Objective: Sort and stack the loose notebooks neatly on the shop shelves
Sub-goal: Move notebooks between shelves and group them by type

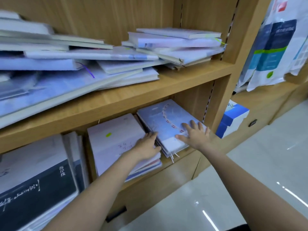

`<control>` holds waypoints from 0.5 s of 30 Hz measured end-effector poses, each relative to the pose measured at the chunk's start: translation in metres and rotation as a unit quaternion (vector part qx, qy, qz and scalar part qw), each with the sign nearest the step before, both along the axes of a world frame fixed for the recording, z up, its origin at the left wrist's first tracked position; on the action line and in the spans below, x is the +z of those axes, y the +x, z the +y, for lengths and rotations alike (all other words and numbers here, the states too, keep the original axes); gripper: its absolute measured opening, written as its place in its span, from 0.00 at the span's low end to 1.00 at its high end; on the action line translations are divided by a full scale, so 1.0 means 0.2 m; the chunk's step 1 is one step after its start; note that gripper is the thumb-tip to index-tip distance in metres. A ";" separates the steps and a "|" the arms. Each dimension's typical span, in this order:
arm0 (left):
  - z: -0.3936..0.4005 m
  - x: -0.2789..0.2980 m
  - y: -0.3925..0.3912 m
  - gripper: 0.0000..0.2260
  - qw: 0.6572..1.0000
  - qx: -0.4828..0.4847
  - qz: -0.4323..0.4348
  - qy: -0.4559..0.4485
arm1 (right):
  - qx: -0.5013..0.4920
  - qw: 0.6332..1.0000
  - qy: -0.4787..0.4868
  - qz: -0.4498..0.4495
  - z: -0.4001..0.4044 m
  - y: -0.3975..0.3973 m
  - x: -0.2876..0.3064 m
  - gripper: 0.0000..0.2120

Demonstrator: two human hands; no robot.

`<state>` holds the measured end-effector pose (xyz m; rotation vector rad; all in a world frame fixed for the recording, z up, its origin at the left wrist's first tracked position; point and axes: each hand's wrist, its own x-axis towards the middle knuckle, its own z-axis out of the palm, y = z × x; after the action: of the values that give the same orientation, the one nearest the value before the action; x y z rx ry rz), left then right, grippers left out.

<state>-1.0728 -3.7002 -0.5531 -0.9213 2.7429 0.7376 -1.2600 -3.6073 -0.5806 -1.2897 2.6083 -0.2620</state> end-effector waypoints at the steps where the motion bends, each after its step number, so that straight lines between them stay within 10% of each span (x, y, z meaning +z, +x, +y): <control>1: 0.01 0.01 0.01 0.28 1.000 0.000 0.004 -0.021 | -0.001 1.000 0.003 0.014 -0.02 -0.01 0.02 0.30; 6: 0.07 0.08 0.23 0.25 0.987 -0.031 0.096 -0.121 | -0.033 0.964 -0.261 0.021 0.07 0.14 0.08 0.33; 9: 0.12 0.19 0.43 0.22 0.949 -0.086 0.173 -0.249 | -0.033 0.893 -0.448 -0.035 0.19 0.31 0.23 0.25; 15: 0.22 0.59 0.72 0.18 0.839 -0.183 0.301 -0.416 | 0.178 0.745 -0.627 0.142 0.19 0.58 0.69 0.14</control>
<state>-0.9291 -3.6566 -0.4349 -0.1912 3.7129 -0.3738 -1.1444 -3.5689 -0.4416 -2.2337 2.1401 -2.1321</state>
